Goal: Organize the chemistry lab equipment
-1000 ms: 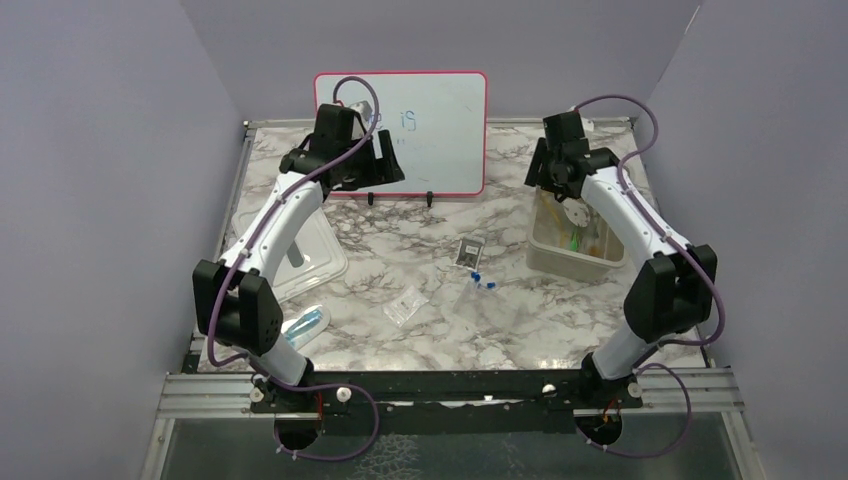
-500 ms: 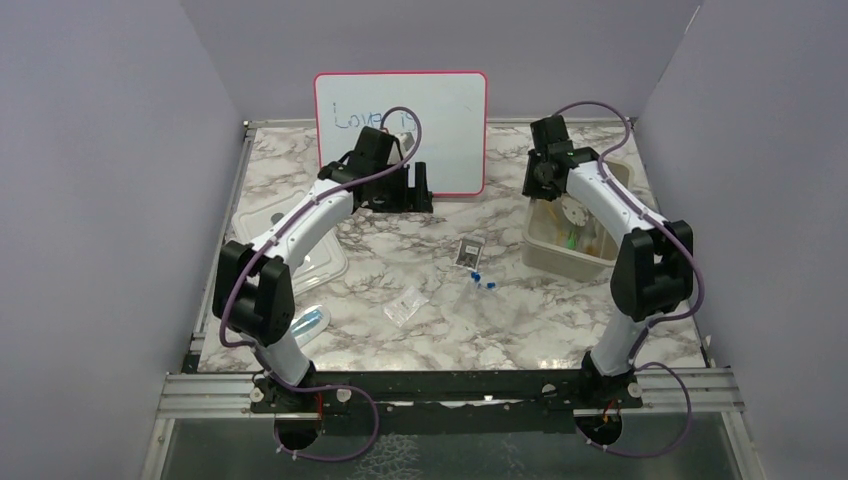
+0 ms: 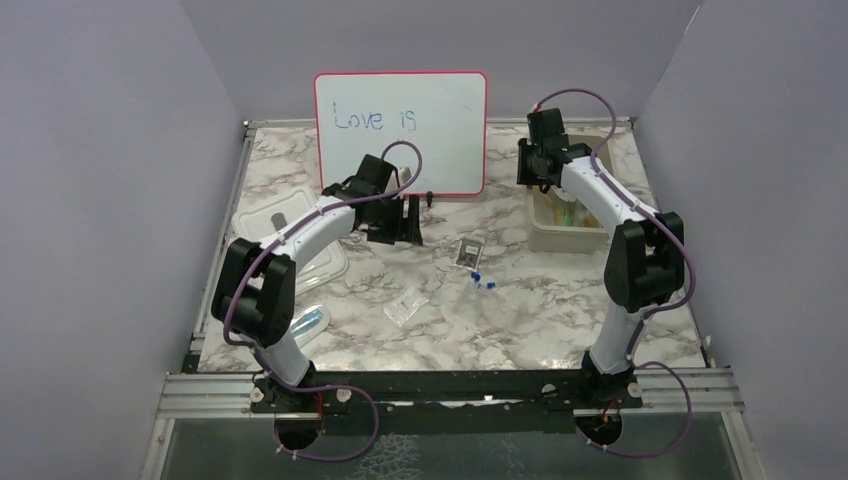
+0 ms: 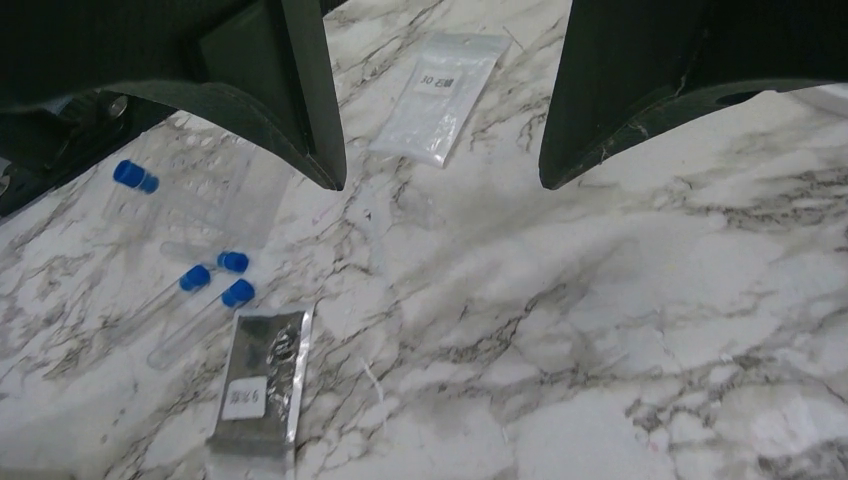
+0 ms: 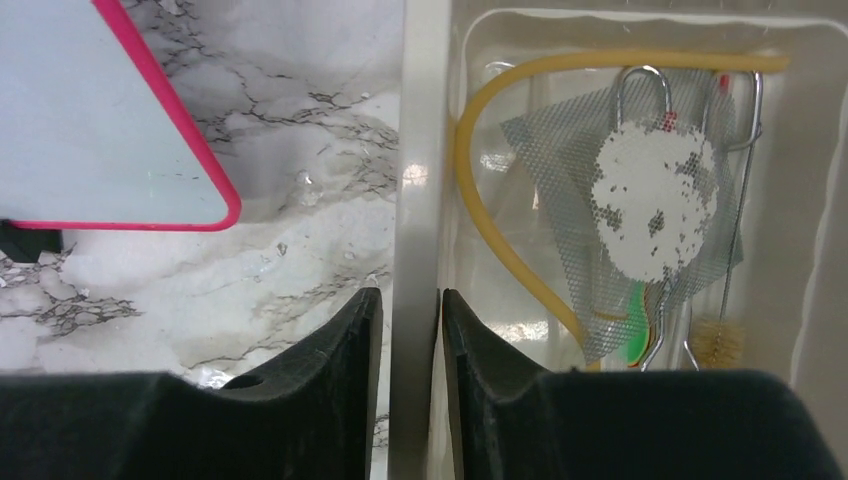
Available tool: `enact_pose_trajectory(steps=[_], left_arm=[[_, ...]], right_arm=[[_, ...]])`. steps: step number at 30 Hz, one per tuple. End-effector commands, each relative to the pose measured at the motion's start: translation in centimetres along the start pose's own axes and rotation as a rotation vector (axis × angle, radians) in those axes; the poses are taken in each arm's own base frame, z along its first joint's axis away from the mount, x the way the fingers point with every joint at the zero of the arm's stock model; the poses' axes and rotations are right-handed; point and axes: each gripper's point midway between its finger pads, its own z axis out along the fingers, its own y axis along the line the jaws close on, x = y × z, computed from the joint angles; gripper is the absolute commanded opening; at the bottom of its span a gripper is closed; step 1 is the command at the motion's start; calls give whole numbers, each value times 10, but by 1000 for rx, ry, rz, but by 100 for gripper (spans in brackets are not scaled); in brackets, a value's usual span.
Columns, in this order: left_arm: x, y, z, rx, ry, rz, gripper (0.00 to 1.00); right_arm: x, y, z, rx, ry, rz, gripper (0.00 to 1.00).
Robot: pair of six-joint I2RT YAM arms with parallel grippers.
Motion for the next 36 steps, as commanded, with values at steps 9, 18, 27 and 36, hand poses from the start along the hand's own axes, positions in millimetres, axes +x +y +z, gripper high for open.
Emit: enact_pose_trajectory(steps=[9,18,27,36], left_arm=[[105,10,-4,-137,211,19,70],[146,18,13,-299,282,133,64],[170,30,28,-371,329,229,57],[172,31,30,-368,324,230,21]], right_arm=[[-60,2,-64,-7,-157,184,57],[-37,2,-117,-84,-167,241,57],[-3,-2,-139,-114,-143,284,57],[-5,1,-159,-161,-180,306,56]])
